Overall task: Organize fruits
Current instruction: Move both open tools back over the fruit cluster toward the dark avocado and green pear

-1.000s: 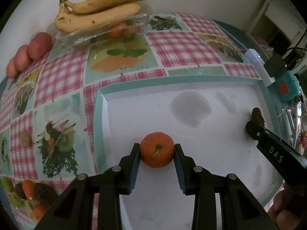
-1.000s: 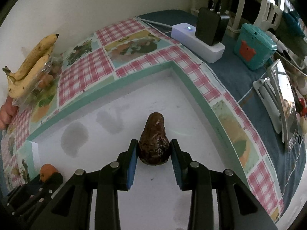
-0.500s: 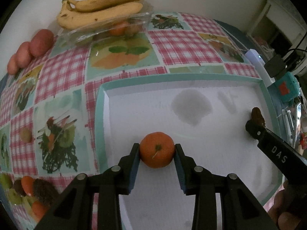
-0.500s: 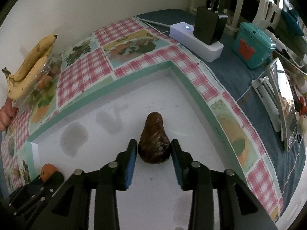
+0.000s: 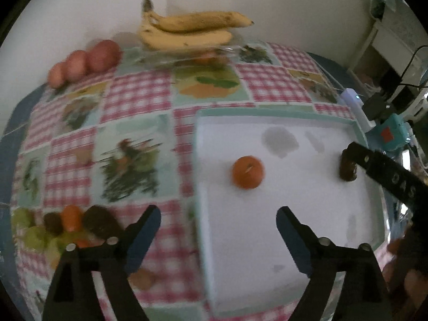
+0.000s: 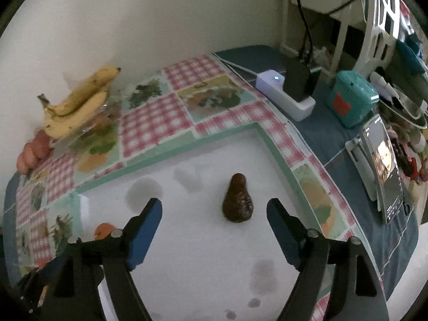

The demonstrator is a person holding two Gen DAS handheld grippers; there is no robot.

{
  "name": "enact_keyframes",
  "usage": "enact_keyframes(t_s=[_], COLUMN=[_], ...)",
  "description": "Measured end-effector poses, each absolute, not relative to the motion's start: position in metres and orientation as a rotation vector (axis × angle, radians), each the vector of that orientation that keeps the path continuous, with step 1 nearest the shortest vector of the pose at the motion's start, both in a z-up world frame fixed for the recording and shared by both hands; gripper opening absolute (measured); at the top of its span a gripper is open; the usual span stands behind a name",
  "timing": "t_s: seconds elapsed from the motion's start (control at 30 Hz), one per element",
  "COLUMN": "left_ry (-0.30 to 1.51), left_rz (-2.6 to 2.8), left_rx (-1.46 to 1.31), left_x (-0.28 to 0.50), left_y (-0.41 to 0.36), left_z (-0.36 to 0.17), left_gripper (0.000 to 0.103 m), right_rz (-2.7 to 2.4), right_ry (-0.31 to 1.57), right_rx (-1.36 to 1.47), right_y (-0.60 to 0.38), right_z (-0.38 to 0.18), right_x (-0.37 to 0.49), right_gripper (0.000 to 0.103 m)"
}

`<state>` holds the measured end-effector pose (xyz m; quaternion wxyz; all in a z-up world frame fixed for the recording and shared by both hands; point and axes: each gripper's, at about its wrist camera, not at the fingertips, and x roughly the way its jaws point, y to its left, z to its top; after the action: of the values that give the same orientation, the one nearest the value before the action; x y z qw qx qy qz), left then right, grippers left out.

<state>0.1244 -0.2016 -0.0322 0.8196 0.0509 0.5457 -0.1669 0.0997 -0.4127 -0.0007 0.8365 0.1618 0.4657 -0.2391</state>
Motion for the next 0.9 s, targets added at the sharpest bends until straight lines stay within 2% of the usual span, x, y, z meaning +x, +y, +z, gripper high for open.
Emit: enact_keyframes(t_s=[0.1,0.23,0.37,0.43,0.57,0.67,0.9], left_ry=[1.135,1.069,0.967,0.943,0.929,0.909,0.958], left_rz=[-0.303,-0.227,-0.159,-0.143,-0.101,0.008,0.028], left_rx=[0.133,0.092,0.044,-0.004,-0.132,-0.103,-0.236], left_x=[0.115,0.110,0.108,0.109,0.111,0.112,0.126], left_y=[-0.180,-0.142,-0.105,-0.088,-0.045,-0.024,0.026], left_z=[-0.029,-0.013,0.008,0.013,0.020,0.021,0.012], left_gripper=[0.095,0.096,0.103,0.103,0.103,0.103,0.103], right_rz=[-0.494,-0.436,-0.398,-0.383,-0.344,-0.295,-0.202], right_ry=[0.983,1.001,1.017,1.023,1.037,1.049,1.051], right_rx=[0.299,0.301,0.313,0.304,0.270,0.266,0.208], right_y=[-0.400,-0.384,-0.367,-0.357,-0.334,-0.317,-0.267], right_z=[0.000,-0.008,-0.015,-0.018,-0.023,-0.024,-0.020], right_x=[0.097,0.097,0.096,0.094,0.094,0.095,0.104], right_gripper=[0.091,0.091,0.091,0.091,0.091,0.091,0.091])
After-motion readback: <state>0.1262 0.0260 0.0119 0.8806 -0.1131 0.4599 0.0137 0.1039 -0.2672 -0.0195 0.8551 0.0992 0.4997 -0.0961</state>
